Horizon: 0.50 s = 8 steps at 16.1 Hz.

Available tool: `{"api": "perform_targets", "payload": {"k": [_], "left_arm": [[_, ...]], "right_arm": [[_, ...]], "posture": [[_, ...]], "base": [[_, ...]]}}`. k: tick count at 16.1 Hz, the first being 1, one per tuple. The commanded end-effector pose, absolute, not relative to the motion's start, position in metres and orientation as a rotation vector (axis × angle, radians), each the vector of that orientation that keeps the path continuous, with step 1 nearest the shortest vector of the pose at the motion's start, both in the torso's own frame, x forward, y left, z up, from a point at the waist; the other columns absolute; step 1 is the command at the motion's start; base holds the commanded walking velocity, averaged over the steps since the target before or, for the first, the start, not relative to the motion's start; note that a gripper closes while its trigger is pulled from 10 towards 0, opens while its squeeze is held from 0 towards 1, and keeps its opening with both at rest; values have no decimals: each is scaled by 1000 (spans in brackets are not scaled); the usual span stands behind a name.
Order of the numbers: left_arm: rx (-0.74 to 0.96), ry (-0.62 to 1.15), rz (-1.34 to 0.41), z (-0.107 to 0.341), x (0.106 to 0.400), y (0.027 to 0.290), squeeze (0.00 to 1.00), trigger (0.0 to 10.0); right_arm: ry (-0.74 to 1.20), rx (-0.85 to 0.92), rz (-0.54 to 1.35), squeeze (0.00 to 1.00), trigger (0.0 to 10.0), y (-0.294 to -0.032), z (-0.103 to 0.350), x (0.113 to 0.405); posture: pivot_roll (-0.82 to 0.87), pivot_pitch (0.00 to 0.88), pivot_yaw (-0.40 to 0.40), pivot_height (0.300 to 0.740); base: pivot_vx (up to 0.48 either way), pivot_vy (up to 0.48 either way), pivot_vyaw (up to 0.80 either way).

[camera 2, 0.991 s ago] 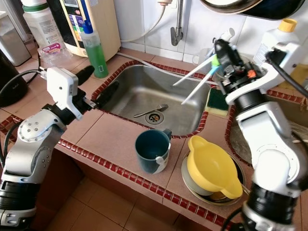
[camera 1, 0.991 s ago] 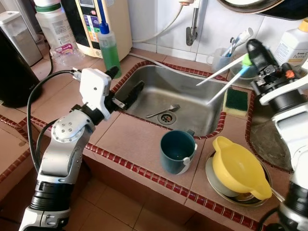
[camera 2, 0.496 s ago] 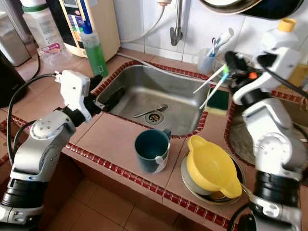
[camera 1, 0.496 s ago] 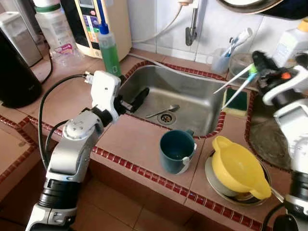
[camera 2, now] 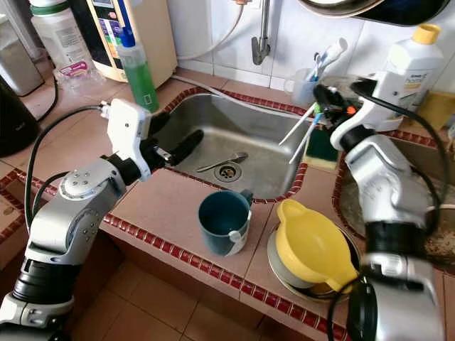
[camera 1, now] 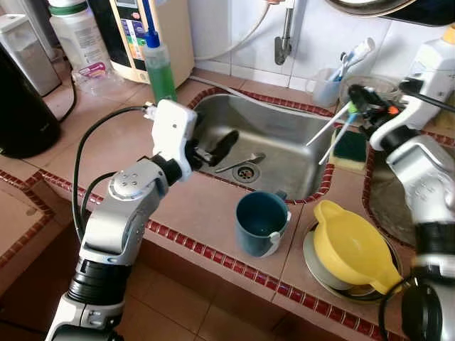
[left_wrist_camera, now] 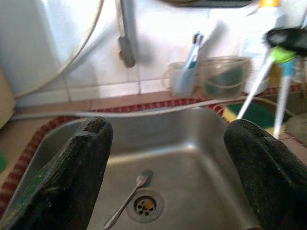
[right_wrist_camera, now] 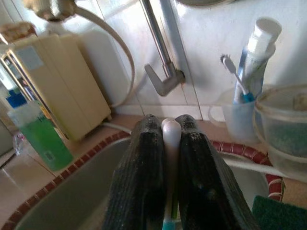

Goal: Kitchen organization

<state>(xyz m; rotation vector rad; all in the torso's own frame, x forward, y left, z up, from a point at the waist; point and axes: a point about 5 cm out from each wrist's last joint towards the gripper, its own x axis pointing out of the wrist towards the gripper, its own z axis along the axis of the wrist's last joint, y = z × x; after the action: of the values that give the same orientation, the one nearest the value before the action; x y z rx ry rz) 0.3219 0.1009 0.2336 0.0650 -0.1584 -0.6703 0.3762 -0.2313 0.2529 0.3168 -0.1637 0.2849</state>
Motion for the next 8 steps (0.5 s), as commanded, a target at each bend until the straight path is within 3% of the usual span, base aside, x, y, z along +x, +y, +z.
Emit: {"api": "perform_targets", "payload": {"k": [1,8], "left_arm": [[69,-149,-701,233,317,96,0,10000],[52,-91,-753,224,300,79,0,10000]], "right_arm": [[-169,290,295,0,10000,-233,257,380],[-69,283,337,0,10000,-219,245,403]], "posture": [[-300,123,49,740],[-286,149,29,740]], "base": [[0,0,0],[0,0,0]]}}
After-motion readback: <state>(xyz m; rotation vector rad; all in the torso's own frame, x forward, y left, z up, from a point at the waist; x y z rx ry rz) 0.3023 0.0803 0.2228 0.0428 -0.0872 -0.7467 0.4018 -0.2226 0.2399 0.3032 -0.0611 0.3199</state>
